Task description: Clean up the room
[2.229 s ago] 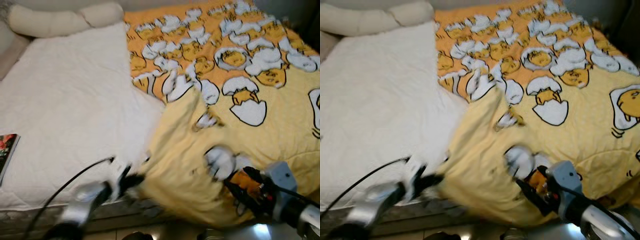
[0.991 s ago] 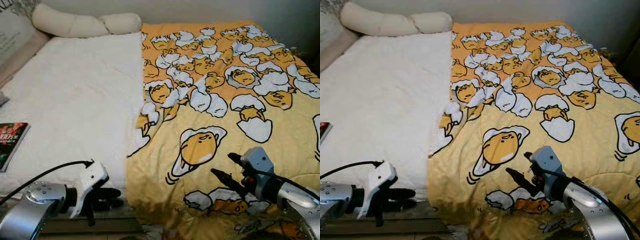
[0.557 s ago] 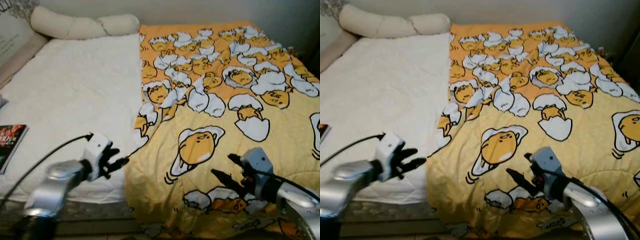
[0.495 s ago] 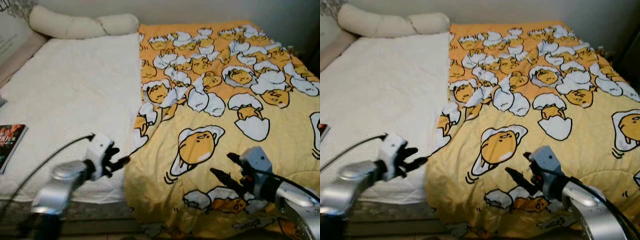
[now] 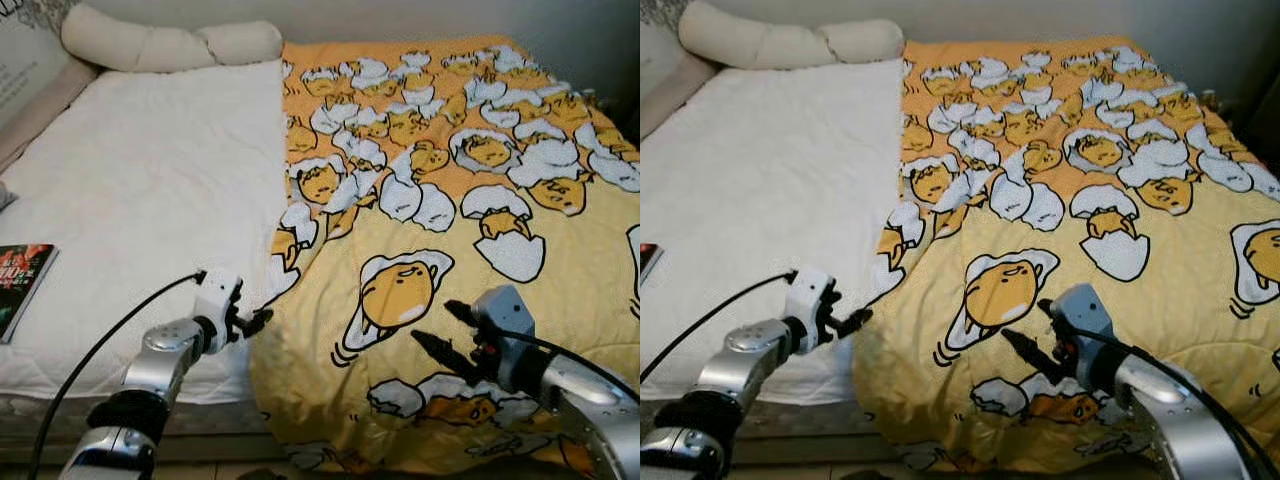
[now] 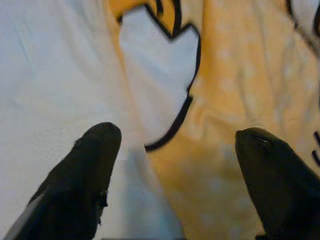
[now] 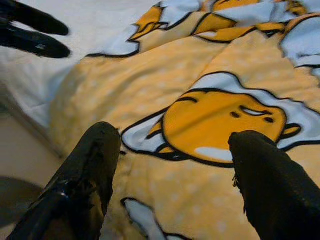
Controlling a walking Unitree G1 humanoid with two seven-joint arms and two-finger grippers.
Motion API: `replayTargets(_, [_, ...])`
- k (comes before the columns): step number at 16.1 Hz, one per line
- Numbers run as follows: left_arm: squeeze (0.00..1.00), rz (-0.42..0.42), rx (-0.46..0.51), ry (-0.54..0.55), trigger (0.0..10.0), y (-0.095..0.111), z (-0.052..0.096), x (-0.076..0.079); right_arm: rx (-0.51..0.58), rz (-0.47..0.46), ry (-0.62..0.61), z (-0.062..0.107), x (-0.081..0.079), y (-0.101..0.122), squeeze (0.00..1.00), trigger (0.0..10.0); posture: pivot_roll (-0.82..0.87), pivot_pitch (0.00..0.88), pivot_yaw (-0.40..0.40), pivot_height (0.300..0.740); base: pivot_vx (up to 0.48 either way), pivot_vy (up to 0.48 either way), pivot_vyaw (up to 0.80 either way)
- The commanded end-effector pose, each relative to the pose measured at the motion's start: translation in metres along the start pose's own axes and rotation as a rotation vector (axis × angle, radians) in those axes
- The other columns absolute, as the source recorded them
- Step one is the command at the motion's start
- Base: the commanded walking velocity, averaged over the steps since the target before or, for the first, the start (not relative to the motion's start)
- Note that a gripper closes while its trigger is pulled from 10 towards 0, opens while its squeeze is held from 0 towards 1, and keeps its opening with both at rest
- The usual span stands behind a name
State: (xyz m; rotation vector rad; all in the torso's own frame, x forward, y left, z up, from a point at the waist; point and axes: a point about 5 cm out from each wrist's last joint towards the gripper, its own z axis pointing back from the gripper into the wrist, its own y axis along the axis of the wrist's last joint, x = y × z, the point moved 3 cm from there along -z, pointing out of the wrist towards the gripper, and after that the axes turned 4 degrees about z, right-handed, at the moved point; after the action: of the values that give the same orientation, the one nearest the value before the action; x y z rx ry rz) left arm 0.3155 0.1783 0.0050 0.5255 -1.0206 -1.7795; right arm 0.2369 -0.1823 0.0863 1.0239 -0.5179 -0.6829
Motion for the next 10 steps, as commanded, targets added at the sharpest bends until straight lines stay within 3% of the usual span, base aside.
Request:
replayTargets(1, [1.00,-0.002,-0.011,0.006,10.0,0.001,-0.001,-0.004,0.031,0.034,0.090,0.000,-0.007,0.014,0.00,10.0,-0.12,0.121,0.095,0.740,0.000,0.000,0.00])
replayTargets(5, [1.00,0.057,-0.071,-0.070,10.0,-0.013,-0.005,0.004,0.021,0.041,0.194,0.008,-0.008,0.023,0.00,10.0,-0.14,0.175,0.099,0.740,0.000,0.000,0.00])
replayTargets(6, [1.00,0.035,-0.099,-0.044,10.0,-0.021,-0.006,0.004,0.003,0.042,0.230,0.011,-0.013,0.019,0.00,10.0,-0.14,0.189,0.099,0.740,0.000,0.000,0.00])
replayTargets(8, [0.21,0.032,-0.108,-0.005,10.0,-0.027,-0.008,0.003,-0.014,0.046,0.277,0.014,-0.020,0.017,0.00,10.0,-0.15,0.204,0.097,0.740,0.000,0.000,0.00])
replayTargets(9, [0.00,0.052,-0.102,-0.008,10.0,-0.028,-0.009,0.005,-0.015,0.047,0.283,0.014,-0.021,0.017,0.00,10.0,-0.15,0.206,0.097,0.740,0.000,0.000,0.00])
replayTargets(10, [0.00,0.057,-0.099,-0.022,5.4,-0.029,-0.009,0.007,-0.017,0.048,0.286,0.013,-0.022,0.018,0.00,10.0,-0.15,0.207,0.098,0.740,0.000,0.000,0.00])
